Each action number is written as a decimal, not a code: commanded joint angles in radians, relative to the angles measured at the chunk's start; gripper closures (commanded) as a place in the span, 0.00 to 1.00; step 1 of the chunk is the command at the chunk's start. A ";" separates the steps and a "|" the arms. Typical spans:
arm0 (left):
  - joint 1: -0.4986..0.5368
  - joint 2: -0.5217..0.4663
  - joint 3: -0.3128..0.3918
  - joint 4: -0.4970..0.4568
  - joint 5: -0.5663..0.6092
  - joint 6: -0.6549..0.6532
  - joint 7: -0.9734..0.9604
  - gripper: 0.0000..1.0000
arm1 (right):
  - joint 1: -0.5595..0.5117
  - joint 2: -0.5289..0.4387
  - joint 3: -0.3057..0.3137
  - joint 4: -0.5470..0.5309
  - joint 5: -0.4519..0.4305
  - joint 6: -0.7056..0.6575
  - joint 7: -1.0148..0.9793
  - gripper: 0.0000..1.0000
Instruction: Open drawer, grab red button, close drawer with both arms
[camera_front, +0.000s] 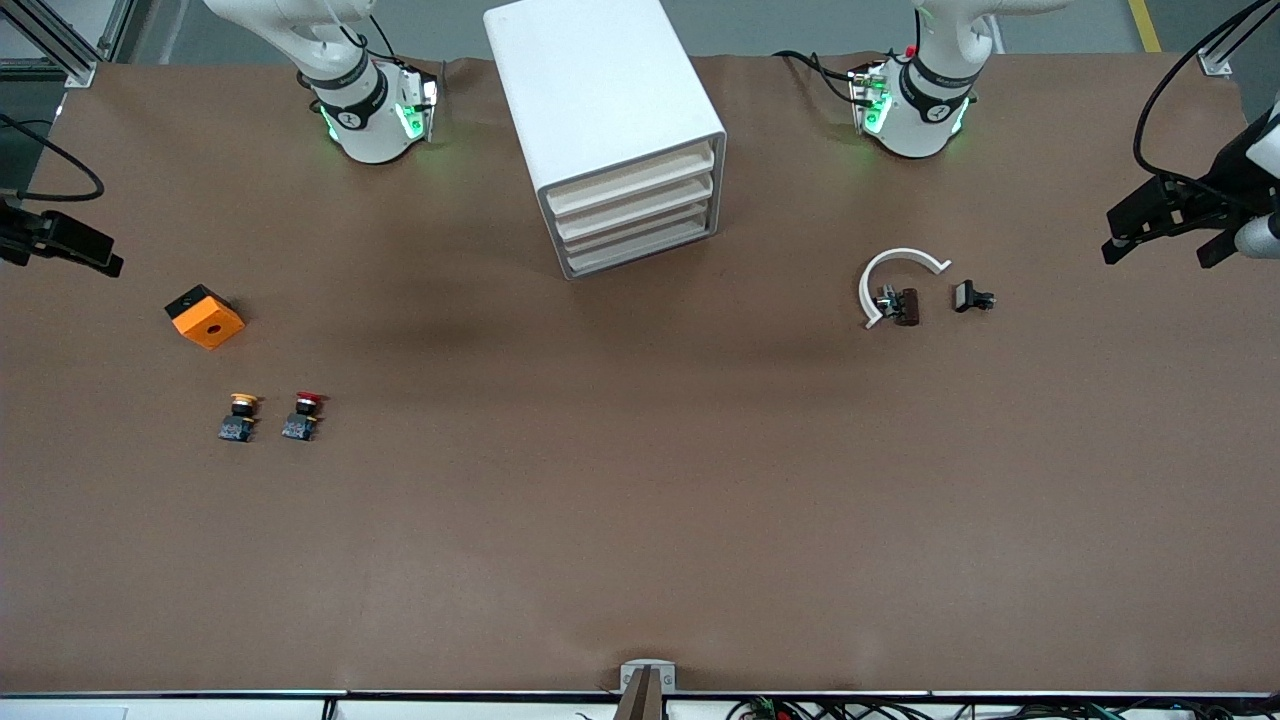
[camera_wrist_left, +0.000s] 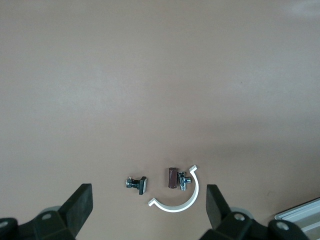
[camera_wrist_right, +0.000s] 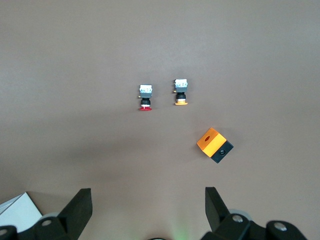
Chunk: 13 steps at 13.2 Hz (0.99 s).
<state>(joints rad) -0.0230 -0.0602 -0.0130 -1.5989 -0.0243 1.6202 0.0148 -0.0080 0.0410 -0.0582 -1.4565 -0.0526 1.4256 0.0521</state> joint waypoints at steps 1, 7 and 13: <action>0.000 0.000 0.002 0.014 0.000 -0.022 0.001 0.00 | -0.004 -0.050 -0.005 -0.008 0.025 -0.036 0.012 0.00; 0.000 0.003 0.004 0.013 0.001 -0.022 0.001 0.00 | -0.029 -0.056 -0.025 -0.010 0.117 -0.088 0.049 0.00; -0.003 0.005 0.002 0.013 0.001 -0.025 -0.006 0.00 | -0.014 -0.128 -0.028 -0.087 0.102 -0.042 0.020 0.00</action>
<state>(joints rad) -0.0226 -0.0587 -0.0125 -1.5989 -0.0243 1.6139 0.0148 -0.0216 -0.0391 -0.0896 -1.4926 0.0493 1.3597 0.0826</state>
